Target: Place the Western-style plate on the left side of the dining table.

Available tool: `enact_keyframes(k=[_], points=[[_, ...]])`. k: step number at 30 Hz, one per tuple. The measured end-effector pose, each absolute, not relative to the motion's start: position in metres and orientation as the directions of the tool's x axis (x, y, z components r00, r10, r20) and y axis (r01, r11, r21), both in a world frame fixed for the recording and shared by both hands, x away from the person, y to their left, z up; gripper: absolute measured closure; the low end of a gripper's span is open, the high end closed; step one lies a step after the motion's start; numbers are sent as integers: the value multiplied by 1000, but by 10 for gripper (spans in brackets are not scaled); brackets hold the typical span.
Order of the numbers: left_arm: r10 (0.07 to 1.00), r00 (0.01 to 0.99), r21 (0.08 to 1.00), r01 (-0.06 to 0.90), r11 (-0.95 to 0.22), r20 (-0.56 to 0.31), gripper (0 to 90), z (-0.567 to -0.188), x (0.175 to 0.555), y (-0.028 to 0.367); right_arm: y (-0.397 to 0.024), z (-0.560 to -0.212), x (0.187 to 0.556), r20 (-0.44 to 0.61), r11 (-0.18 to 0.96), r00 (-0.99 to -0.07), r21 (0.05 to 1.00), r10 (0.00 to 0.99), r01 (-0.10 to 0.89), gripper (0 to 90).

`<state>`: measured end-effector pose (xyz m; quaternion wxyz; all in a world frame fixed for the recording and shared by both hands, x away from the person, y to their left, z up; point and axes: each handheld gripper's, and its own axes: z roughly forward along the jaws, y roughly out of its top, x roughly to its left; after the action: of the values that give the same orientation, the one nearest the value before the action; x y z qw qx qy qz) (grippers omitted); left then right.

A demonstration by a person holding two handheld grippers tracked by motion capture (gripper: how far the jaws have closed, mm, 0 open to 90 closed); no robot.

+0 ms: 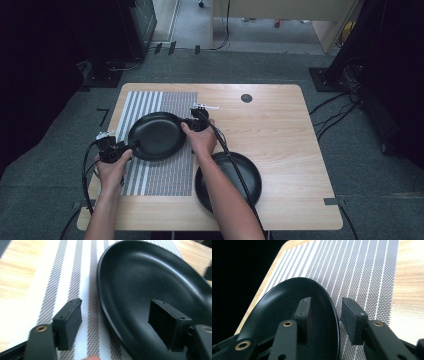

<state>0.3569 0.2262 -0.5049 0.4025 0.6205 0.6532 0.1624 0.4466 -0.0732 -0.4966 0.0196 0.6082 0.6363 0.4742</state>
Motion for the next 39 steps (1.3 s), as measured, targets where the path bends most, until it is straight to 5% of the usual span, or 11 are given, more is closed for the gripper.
enact_keyframes(k=[2,15,39], points=[[942,105,720,674,168,-318,179,-502,353,227,-74,-491,439,541,-173,-283,645,792,745,462],[947,173,778,618,109,-270,135,-479,323,209,-83,-474,413,492,-96,-352,677,796,729,297],[955,201,774,632,45,-220,138,-472,270,177,-121,-454,345,410,-5,-423,724,808,690,257]])
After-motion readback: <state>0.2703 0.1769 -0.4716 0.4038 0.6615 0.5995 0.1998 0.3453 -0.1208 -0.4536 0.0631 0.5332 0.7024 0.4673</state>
